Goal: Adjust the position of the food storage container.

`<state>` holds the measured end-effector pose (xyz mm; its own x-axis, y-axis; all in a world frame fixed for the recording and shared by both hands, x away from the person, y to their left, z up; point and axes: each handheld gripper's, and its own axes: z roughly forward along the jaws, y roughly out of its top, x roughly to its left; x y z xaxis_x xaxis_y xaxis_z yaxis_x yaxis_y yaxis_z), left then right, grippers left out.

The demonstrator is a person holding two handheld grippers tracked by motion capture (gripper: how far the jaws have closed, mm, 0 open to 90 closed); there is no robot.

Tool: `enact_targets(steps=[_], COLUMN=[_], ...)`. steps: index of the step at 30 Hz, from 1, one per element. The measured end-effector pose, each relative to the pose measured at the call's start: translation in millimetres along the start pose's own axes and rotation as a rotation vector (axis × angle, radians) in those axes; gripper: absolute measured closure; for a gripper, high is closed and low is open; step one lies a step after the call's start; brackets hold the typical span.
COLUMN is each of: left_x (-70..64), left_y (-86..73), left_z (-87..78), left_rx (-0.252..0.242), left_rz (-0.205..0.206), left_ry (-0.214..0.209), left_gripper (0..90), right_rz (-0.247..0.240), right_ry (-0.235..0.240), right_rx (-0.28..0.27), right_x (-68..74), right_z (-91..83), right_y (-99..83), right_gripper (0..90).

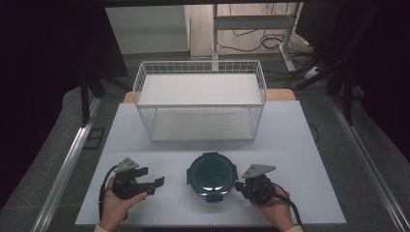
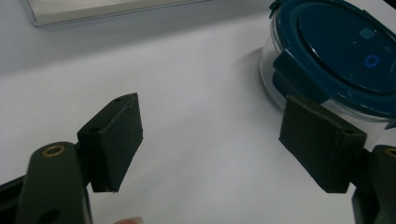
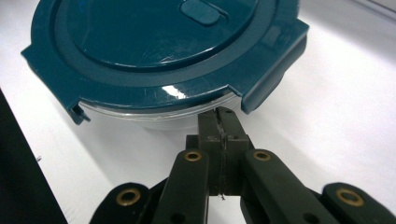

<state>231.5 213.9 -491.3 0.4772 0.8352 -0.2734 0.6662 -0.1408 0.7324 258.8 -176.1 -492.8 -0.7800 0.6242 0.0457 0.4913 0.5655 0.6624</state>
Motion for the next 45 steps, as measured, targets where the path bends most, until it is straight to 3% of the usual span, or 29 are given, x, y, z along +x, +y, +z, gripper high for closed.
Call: enact_targets(steps=[11, 22, 30, 39, 42, 45], left_x=[2.4, 5.3, 7.3, 4.4, 4.0, 4.3], left_y=[-0.3, -0.1, 0.2, 1.3, 1.2, 1.2], left_z=[-1.0, -2.5, -5.2, -5.5, -5.3, -5.7], left_rx=[-0.001, -0.005, -0.014, -0.017, -0.019, -0.018], left_rz=[-0.009, -0.013, -0.023, -0.018, -0.021, -0.022], left_ry=[0.004, 0.008, 0.007, 0.000, -0.003, -0.005], left_gripper=[20.7, 20.8, 20.8, 20.9, 20.9, 20.8], right_rz=[-0.020, -0.003, 0.010, 0.115, 0.139, 0.164], right_ry=[0.030, 0.036, 0.034, -0.022, -0.024, -0.036], right_rx=[0.008, -0.001, -0.032, -0.127, -0.145, -0.155], right_x=[11.2, 13.6, 5.0, -23.5, -28.9, -30.1], right_z=[19.5, 32.9, 12.3, -16.7, -18.0, -16.9], right_y=[13.4, 22.6, 16.7, 2.1, -0.8, -0.7], right_gripper=[89.8, 89.9, 89.9, 89.4, 79.9, 54.3])
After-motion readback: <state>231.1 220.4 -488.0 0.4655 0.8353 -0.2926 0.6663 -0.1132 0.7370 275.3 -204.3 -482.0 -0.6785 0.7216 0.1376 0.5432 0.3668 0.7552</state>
